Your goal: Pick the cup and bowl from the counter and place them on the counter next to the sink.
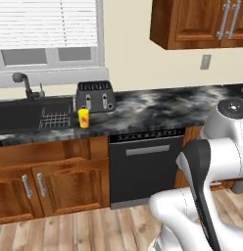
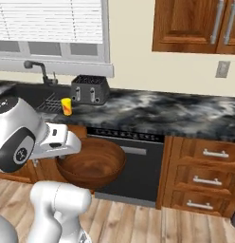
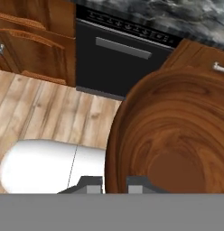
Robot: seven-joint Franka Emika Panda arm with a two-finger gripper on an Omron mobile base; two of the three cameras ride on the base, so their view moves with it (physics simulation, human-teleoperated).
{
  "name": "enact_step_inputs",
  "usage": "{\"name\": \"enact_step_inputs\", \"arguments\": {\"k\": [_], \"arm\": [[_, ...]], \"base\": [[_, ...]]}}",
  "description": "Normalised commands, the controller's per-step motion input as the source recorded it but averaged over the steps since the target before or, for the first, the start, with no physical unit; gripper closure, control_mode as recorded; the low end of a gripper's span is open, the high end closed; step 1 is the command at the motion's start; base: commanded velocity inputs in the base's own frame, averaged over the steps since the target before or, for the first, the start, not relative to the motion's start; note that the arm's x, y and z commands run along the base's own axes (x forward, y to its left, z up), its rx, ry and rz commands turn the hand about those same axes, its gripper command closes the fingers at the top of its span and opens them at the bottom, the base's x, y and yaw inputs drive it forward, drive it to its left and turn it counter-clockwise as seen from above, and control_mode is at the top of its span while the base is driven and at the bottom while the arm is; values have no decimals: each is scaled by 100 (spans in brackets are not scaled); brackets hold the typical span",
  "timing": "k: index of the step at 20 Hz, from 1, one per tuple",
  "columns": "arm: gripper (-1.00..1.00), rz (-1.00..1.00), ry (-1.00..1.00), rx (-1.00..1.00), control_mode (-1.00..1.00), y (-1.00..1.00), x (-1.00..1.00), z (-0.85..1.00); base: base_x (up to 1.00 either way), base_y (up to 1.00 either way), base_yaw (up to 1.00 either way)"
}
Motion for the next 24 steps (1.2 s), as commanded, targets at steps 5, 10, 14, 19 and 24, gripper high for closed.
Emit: {"name": "enact_step_inputs", "arguments": {"k": [5,10,14,19,24], "arm": [[100,0,0,0,100,0,0,0],[100,0,0,0,100,0,0,0],[100,0,0,0,100,0,0,0],[100,0,0,0,100,0,0,0],[100,0,0,0,100,0,0,0]], "base": [[3,100,-3],[4,100,-3],[11,100,-4],[23,100,-5],[68,100,-11]]}}
